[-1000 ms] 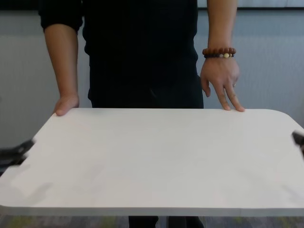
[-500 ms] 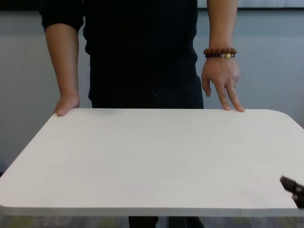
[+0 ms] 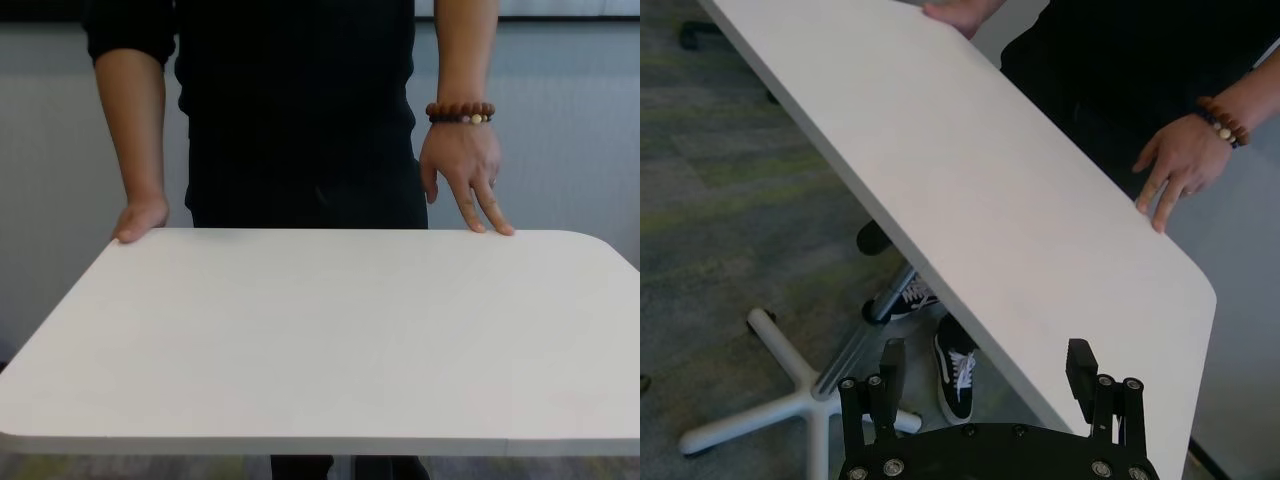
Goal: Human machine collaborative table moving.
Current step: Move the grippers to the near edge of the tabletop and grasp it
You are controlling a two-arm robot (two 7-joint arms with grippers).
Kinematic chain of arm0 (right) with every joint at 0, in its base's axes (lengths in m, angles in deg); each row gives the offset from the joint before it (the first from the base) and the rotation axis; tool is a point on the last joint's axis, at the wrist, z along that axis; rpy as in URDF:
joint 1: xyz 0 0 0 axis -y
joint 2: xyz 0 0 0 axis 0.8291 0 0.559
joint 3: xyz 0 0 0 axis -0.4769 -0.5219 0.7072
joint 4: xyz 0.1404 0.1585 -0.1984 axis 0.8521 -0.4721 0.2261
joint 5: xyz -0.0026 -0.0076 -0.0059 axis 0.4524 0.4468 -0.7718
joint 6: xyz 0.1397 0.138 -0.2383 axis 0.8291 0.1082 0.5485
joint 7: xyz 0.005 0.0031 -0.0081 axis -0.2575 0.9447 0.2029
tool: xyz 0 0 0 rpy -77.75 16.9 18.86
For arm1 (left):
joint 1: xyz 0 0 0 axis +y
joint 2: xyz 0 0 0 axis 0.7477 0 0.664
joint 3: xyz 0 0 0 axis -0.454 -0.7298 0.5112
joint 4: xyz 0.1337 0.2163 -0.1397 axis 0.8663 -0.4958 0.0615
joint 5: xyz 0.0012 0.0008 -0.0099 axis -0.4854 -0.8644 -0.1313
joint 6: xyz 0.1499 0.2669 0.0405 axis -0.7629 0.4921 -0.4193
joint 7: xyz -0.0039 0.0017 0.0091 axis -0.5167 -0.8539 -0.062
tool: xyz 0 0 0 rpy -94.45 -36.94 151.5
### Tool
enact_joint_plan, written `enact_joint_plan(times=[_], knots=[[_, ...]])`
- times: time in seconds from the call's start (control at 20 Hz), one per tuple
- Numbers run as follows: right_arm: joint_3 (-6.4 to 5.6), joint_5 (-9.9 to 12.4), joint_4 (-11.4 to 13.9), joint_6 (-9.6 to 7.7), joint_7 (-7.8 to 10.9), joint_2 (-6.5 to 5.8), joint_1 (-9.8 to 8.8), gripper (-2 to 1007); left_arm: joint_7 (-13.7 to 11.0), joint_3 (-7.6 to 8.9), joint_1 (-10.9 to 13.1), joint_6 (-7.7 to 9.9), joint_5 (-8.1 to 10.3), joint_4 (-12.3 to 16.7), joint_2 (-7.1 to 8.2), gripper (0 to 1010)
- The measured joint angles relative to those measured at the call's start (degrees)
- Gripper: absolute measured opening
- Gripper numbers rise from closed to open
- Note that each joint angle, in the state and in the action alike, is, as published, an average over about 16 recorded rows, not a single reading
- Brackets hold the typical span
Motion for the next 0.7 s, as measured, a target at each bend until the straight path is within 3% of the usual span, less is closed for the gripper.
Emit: enact_joint_plan(times=[0.3,0.7], knots=[[0.27,-1.1,-1.1,-1.96,1.06,0.68,-0.23,1005,-2.9,-2.50,-4.2,0.96,-3.06,-4.4,-2.97,1001],[1.27,-3.6,-3.8,-5.04,2.35,3.01,2.10,1005,-5.0,-5.79,-10.6,1.09,-7.42,-10.2,-8.07,1001]])
